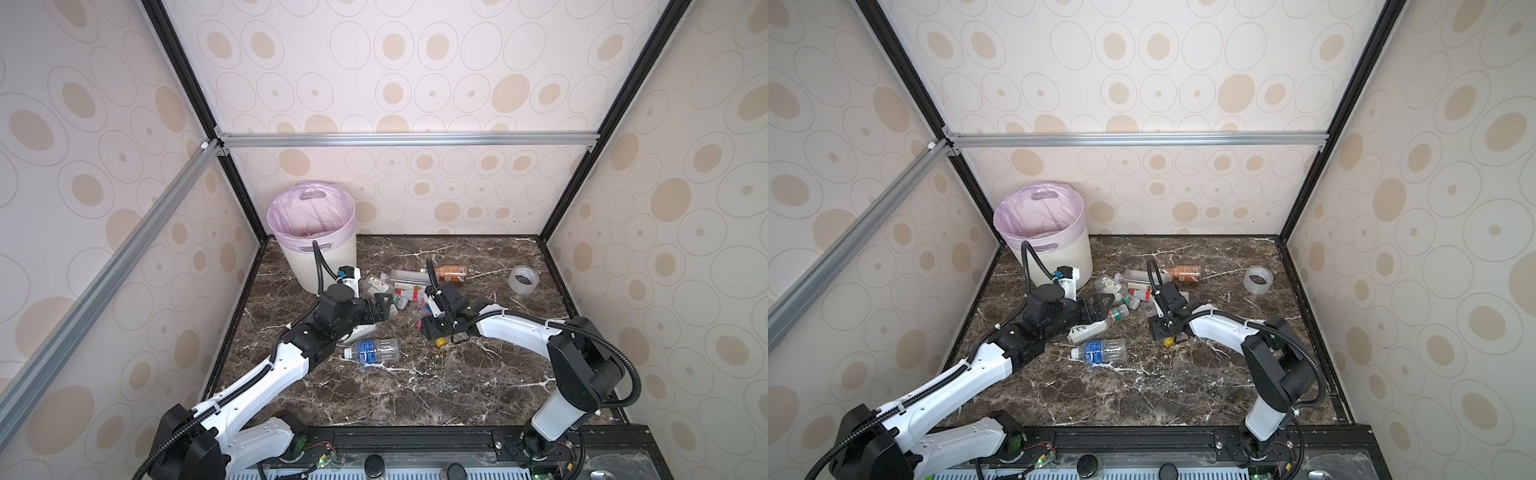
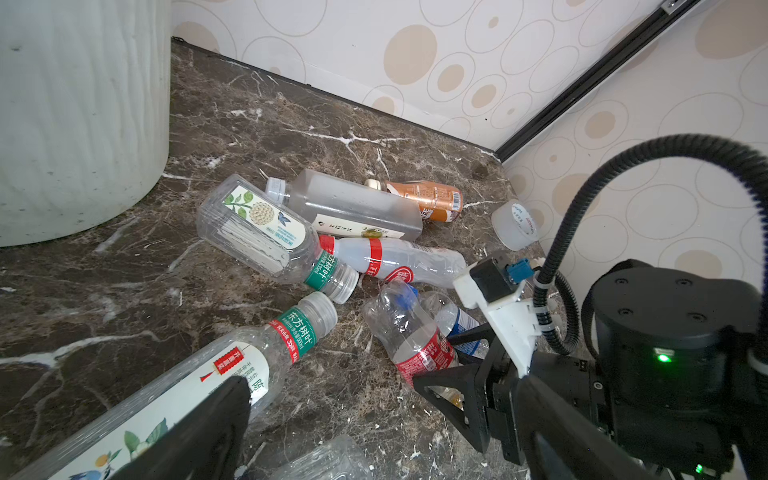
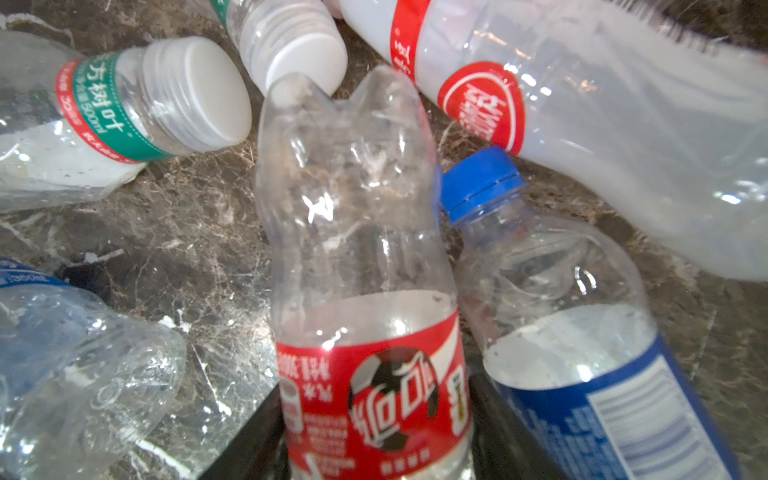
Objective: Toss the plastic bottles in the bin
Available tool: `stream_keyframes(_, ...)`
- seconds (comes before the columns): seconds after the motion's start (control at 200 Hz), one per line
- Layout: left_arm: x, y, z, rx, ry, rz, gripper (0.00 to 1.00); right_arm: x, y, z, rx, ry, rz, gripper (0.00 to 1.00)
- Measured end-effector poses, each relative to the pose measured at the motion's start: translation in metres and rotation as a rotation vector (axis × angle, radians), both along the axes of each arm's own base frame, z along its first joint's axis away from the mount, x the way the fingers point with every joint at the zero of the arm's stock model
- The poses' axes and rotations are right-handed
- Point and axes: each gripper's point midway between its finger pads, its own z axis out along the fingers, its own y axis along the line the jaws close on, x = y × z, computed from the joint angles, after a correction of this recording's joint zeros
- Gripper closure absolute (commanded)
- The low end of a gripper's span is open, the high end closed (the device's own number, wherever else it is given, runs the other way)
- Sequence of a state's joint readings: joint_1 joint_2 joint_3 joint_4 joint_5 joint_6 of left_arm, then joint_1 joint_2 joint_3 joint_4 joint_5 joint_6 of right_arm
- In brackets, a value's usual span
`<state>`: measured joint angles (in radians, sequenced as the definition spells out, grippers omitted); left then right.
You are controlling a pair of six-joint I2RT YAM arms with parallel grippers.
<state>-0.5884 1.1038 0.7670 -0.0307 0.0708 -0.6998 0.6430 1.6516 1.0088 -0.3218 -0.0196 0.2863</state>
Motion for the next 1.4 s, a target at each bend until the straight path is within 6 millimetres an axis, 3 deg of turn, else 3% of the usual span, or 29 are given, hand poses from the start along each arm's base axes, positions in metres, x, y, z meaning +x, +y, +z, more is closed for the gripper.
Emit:
stream_keyframes(0.3, 0.007, -0.019, -0.009, -0.079, 0.074, -0.045, 0.01, 0.003, 0.004, 0.039, 0.059, -0.064, 0.005, 0.4)
stream_keyframes(0.635, 0.027, -0.05, 0.014, -0.341, 0.068, -0.097, 0.01, 0.001, 0.009, 0.082, 0.157, -0.139, 0.011, 0.41)
stream_keyframes(0.985, 0.039, -0.069, -0.001, -0.423, 0.114, -0.127, 0.05, 0.0, 0.022, 0.123, 0.296, -0.207, 0.022, 0.42)
stream_keyframes(1.395, 0.052, -0.084, -0.003, -0.45, 0.119, -0.151, 0.12, -0.001, 0.038, 0.133, 0.38, -0.204, 0.046, 0.42)
